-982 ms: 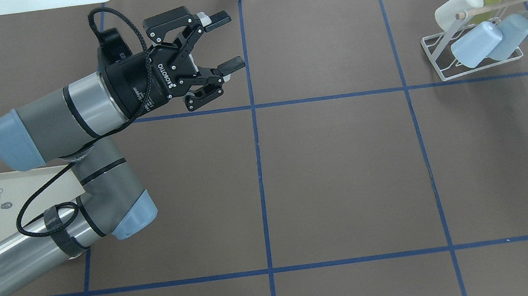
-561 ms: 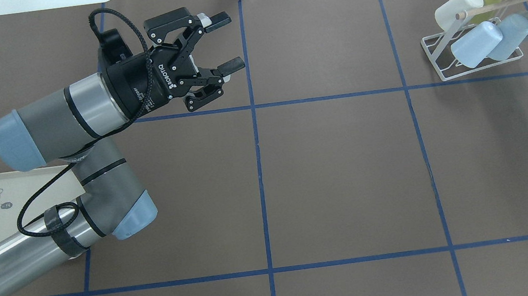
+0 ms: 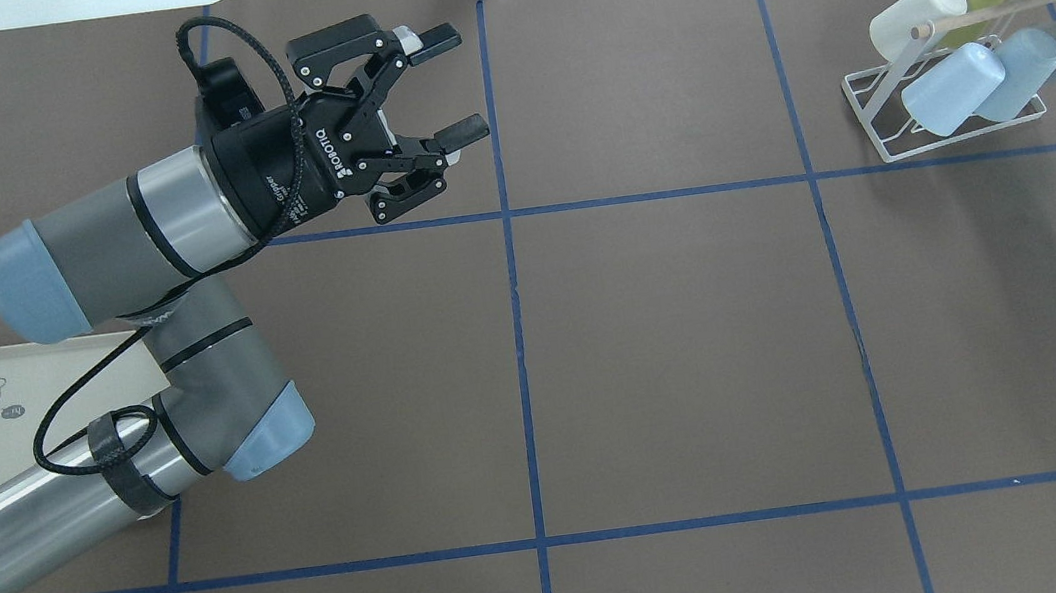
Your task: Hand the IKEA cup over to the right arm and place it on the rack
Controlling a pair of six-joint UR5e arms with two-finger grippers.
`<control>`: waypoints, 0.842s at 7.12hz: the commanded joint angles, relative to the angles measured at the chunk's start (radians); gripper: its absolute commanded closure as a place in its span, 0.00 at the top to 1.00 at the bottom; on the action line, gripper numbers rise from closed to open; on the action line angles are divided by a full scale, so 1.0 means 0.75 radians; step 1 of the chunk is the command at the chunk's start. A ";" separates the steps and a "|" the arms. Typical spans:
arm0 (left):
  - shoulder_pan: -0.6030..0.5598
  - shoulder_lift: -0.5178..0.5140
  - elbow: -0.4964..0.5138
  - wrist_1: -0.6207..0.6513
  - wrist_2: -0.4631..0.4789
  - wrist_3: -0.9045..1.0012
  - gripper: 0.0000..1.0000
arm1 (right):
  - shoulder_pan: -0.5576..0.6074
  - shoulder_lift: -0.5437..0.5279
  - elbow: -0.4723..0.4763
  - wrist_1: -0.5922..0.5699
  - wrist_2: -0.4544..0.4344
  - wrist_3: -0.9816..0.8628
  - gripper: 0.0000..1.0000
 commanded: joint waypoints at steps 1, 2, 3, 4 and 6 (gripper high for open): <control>-0.002 0.000 0.000 0.000 0.000 0.000 0.79 | -0.005 -0.001 -0.005 0.000 0.000 -0.005 0.00; -0.002 0.002 0.000 0.000 0.000 0.002 0.79 | -0.005 -0.001 -0.005 0.000 -0.002 -0.007 0.00; -0.002 0.000 0.000 0.000 0.000 0.002 0.79 | -0.007 -0.003 -0.005 0.000 -0.004 -0.009 0.00; -0.002 0.000 0.000 0.000 0.000 0.000 0.79 | -0.011 -0.003 -0.005 0.000 -0.010 -0.011 0.00; 0.000 0.000 0.000 0.000 0.000 0.000 0.79 | -0.021 -0.001 -0.013 0.000 -0.014 -0.013 0.00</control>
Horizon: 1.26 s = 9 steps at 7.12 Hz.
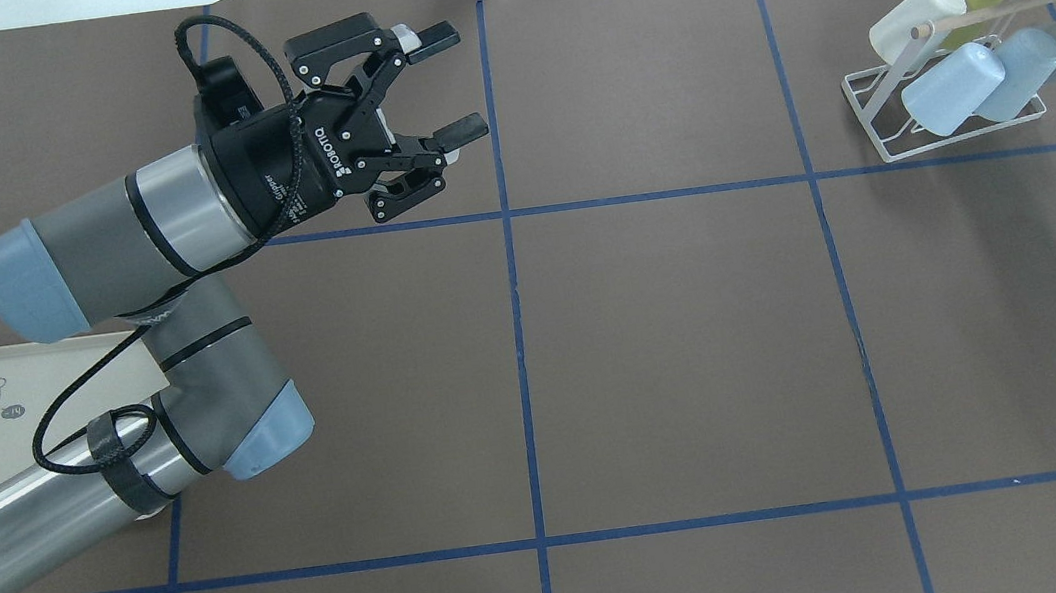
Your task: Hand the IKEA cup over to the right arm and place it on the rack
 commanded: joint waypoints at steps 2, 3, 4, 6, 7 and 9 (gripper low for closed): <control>0.002 0.000 -0.002 0.000 0.000 0.002 0.79 | -0.005 0.004 -0.005 0.000 -0.002 -0.003 0.00; 0.002 0.000 -0.002 0.000 0.000 0.000 0.79 | -0.005 0.004 -0.005 0.000 -0.002 -0.003 0.00; 0.002 -0.002 -0.002 0.000 0.000 0.000 0.79 | -0.003 0.004 -0.005 0.000 -0.002 -0.005 0.00; 0.002 -0.002 -0.002 0.000 0.000 0.000 0.79 | -0.003 0.000 -0.005 0.000 -0.010 -0.013 0.00; 0.002 -0.002 -0.004 0.000 0.000 0.000 0.79 | -0.005 -0.002 -0.007 0.000 -0.025 -0.017 0.00; 0.002 -0.002 -0.006 0.000 0.000 0.000 0.79 | -0.011 -0.004 -0.021 0.000 -0.029 -0.011 0.00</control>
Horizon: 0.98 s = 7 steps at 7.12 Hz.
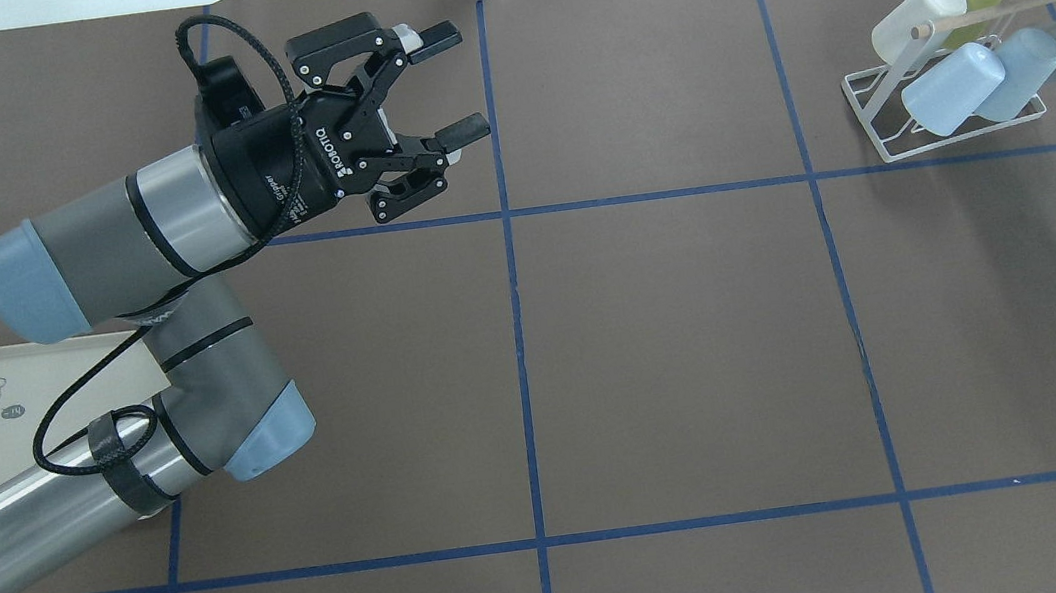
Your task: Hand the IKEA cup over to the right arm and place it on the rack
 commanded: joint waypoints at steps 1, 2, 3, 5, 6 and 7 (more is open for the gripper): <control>0.000 0.000 -0.002 0.002 0.000 0.000 0.79 | -0.011 -0.002 -0.010 0.000 -0.003 0.008 0.00; 0.000 0.000 -0.004 0.002 0.000 0.000 0.79 | -0.017 -0.002 -0.021 0.000 -0.001 0.008 0.00; 0.000 -0.002 -0.004 0.010 0.000 0.000 0.79 | -0.029 -0.002 -0.029 0.000 -0.001 0.008 0.00; 0.000 -0.006 -0.006 0.012 0.000 0.000 0.79 | -0.034 -0.014 -0.031 0.000 -0.003 0.004 0.00; 0.000 -0.006 -0.006 0.014 0.000 0.000 0.80 | -0.044 -0.020 -0.033 0.000 -0.003 0.004 0.00; 0.000 -0.006 -0.006 0.014 0.000 0.000 0.80 | -0.046 -0.026 -0.031 0.000 -0.003 0.004 0.00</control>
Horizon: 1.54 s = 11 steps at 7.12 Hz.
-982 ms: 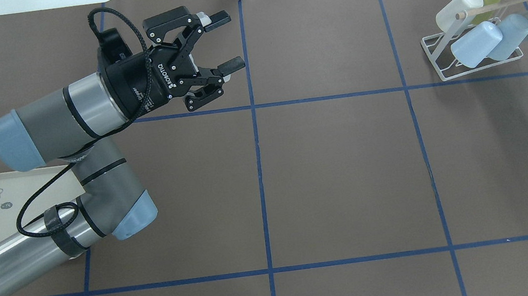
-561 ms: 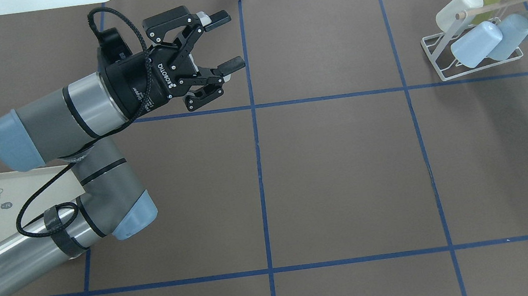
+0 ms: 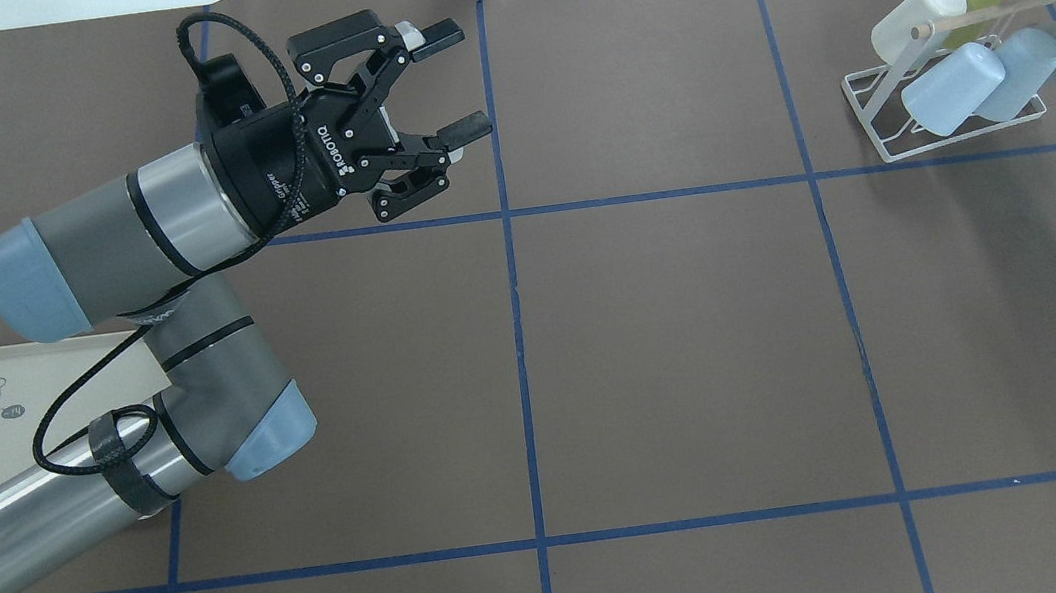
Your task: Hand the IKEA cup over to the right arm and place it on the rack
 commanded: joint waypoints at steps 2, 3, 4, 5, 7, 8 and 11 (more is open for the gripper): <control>0.000 -0.003 0.000 0.001 0.000 0.000 0.80 | -0.016 -0.014 -0.010 0.000 -0.004 -0.002 0.00; 0.000 -0.003 0.000 0.001 0.000 0.000 0.80 | -0.018 -0.012 -0.032 0.006 -0.006 -0.002 0.00; 0.000 -0.005 0.000 0.001 0.000 0.000 0.80 | -0.024 -0.008 -0.034 0.006 -0.010 -0.002 0.20; 0.000 -0.005 0.000 0.001 0.000 0.000 0.80 | -0.028 -0.006 -0.034 0.006 -0.015 0.004 0.99; 0.000 -0.007 0.000 0.001 0.000 0.000 0.80 | -0.026 0.002 -0.032 0.006 -0.013 0.002 1.00; 0.000 -0.007 0.000 0.001 0.000 0.000 0.80 | -0.014 0.006 -0.024 0.006 -0.013 0.004 1.00; -0.132 0.052 -0.012 0.027 -0.148 0.184 0.79 | 0.049 0.019 0.129 -0.099 0.057 0.010 1.00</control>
